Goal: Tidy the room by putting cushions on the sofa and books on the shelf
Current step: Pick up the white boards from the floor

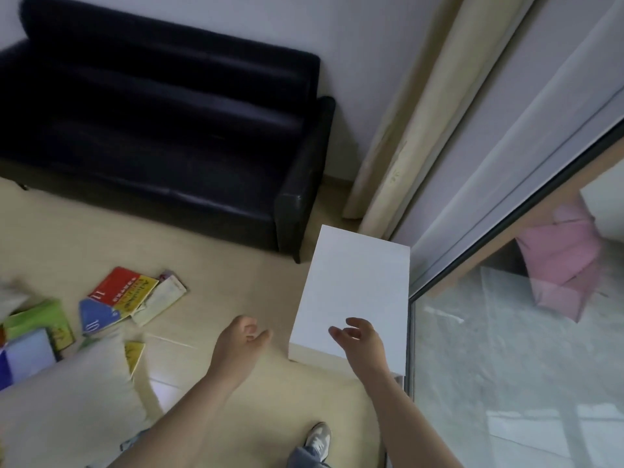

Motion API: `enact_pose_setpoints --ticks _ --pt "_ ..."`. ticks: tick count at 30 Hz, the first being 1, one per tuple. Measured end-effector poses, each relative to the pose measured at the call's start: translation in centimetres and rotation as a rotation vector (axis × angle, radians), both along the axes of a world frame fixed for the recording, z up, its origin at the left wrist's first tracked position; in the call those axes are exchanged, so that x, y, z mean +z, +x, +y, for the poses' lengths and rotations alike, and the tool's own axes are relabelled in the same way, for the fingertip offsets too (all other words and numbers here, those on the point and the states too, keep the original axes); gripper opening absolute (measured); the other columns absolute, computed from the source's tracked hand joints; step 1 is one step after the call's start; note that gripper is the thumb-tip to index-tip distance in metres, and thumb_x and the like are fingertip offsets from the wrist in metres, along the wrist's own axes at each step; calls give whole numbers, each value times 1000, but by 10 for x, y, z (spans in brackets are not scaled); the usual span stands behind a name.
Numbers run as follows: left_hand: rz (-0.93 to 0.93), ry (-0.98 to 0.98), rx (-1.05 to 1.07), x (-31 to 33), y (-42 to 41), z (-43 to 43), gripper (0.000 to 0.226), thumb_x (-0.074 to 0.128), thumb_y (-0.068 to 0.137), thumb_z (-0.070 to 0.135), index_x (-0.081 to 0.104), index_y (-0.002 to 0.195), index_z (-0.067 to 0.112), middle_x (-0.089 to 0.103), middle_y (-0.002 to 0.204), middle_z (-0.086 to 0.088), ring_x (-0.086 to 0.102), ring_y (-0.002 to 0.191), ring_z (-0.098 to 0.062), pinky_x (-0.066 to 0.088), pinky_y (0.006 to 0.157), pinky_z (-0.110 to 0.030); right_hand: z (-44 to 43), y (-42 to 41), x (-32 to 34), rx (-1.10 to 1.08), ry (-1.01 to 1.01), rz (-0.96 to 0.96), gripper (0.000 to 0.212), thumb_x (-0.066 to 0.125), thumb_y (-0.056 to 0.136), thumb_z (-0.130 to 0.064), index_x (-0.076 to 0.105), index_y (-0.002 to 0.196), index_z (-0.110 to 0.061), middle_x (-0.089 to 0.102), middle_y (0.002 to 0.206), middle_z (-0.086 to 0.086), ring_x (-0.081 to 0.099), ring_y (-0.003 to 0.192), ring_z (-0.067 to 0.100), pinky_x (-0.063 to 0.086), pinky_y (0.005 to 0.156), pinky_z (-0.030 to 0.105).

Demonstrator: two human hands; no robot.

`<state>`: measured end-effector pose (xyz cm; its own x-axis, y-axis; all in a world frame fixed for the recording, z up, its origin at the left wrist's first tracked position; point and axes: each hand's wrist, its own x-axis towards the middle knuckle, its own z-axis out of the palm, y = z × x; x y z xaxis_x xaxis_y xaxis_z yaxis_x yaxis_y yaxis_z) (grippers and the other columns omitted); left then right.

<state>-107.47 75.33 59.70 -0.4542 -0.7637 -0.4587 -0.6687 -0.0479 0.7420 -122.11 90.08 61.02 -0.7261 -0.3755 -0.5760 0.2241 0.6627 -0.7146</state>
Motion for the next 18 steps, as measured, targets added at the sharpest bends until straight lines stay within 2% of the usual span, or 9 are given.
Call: enact_pose_setpoints --ticks 4,5,8,13,15,18 --pt "35 -32 3 15 67 -6 36 68 85 20 58 117 7 65 113 -8 59 91 -16 39 81 -24 -9 68 13 -7 -61 16 46 66 89 -28 50 130 -14 59 122 4 54 94 13 38 61 13" --pt "25 -30 -2 25 112 -6 36 67 85 22 58 117 8 65 112 -6 58 91 -15 38 80 -24 -11 113 20 -9 -58 4 45 66 89 -27 51 129 -13 59 121 5 55 91 12 39 61 13" --pt "15 -26 2 29 171 -5 37 67 85 25 57 118 11 64 112 -2 58 90 -12 38 79 -24 -10 176 19 -19 -83 -26 45 68 89 -25 52 128 -10 61 119 8 57 87 16 44 64 19" --pt "12 -8 25 38 256 -1 35 67 85 25 58 116 12 65 111 -2 56 89 -9 36 77 -22 -6 267 19 16 -79 -53 45 69 87 -30 53 127 -14 63 114 4 62 97 20 48 83 30" --pt "18 -6 32 40 276 3 34 67 85 25 58 116 12 65 112 -2 57 91 -10 36 78 -22 -4 287 22 37 -83 -55 45 69 87 -30 54 126 -15 63 113 3 61 98 20 48 82 30" --pt "16 -11 50 42 297 10 34 67 85 26 58 115 13 66 111 -1 57 93 -10 36 78 -22 -1 305 26 79 -69 -45 44 69 87 -32 53 126 -17 63 114 0 61 97 19 46 73 25"
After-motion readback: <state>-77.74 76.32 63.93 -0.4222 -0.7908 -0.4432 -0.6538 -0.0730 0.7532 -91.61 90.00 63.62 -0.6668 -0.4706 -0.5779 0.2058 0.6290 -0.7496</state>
